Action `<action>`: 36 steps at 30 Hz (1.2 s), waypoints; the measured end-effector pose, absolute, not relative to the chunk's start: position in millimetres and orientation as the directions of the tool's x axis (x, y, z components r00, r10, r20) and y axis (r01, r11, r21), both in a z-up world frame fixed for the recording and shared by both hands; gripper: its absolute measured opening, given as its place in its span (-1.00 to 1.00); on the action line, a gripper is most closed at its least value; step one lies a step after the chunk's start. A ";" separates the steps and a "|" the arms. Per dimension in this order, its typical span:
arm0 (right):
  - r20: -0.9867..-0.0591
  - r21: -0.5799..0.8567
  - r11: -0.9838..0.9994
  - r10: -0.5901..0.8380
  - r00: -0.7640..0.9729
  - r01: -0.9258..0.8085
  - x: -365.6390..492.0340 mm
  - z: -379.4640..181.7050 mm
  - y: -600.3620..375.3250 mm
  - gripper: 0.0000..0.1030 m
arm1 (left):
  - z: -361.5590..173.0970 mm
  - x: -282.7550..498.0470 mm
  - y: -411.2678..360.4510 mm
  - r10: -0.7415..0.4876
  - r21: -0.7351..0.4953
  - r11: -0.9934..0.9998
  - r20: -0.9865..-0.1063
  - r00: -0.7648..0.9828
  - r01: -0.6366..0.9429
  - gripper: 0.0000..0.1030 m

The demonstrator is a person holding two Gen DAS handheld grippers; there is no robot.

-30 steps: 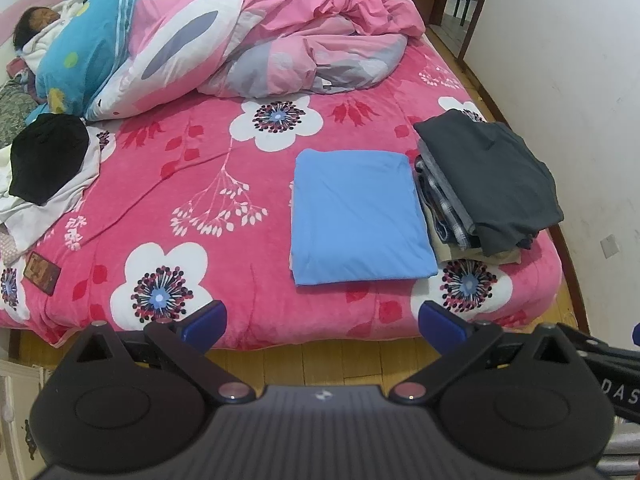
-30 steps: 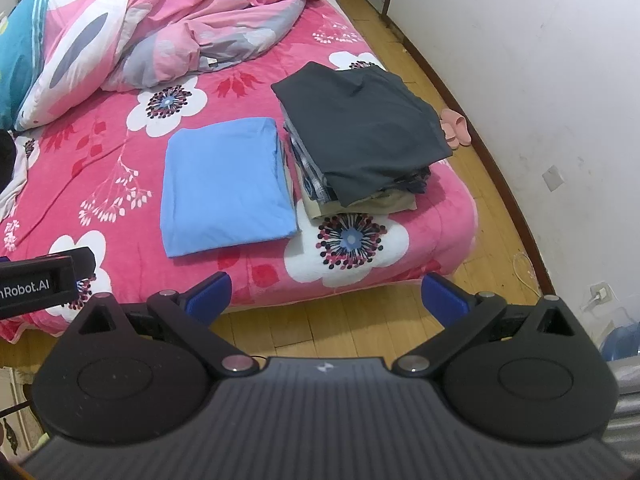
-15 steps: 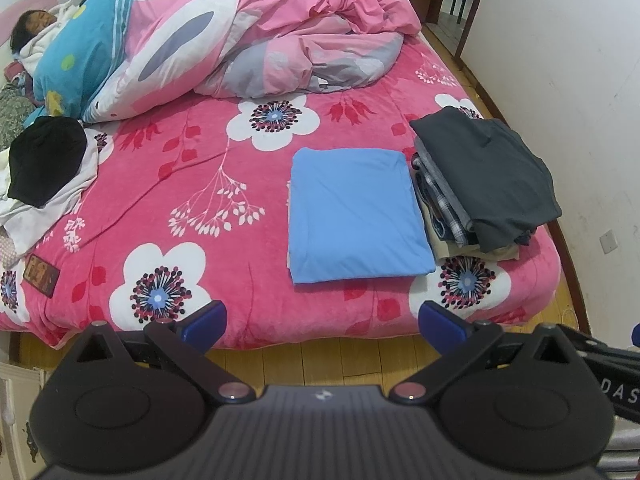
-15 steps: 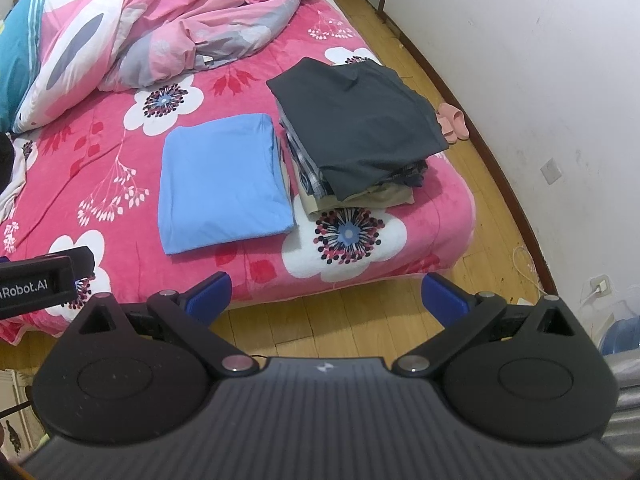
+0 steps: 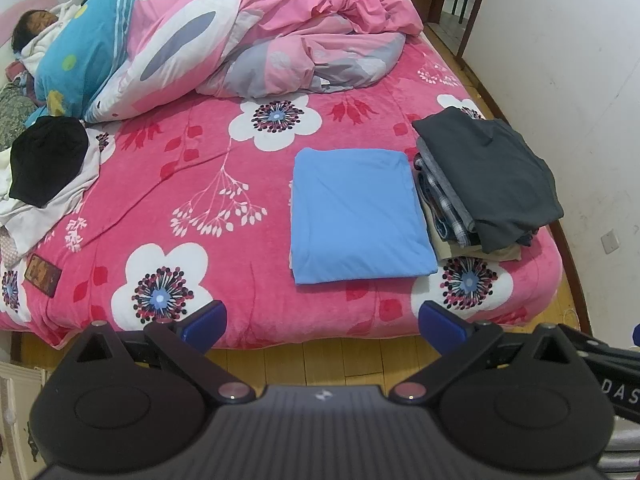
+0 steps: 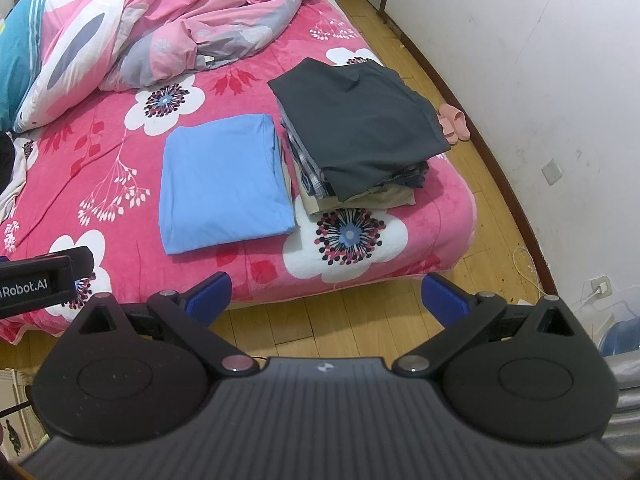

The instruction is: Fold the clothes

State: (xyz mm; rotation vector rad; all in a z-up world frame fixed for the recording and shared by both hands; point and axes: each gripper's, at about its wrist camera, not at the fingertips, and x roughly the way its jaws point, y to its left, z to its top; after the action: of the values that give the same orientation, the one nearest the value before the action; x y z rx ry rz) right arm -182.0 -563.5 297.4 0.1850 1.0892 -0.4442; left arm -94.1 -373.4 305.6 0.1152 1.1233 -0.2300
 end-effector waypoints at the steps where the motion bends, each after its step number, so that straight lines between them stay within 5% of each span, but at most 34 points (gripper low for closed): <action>1: -0.886 -0.070 0.897 -0.257 0.386 0.436 -181.5 297.5 -563.5 0.97 | 305.5 -93.6 -373.2 -0.124 -0.024 0.971 -0.902 0.413 0.239 0.99; 36: -0.891 -0.074 0.894 -0.258 0.374 0.441 -172.1 294.5 -566.5 0.97 | 300.5 -84.0 -374.1 -0.124 -0.026 0.970 -0.910 0.396 0.243 0.99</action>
State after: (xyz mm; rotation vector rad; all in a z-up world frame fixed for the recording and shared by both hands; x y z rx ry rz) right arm -172.1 -566.5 294.5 0.1883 1.1013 -0.4506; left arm -84.0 -374.1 300.5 0.1174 1.1408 -0.2329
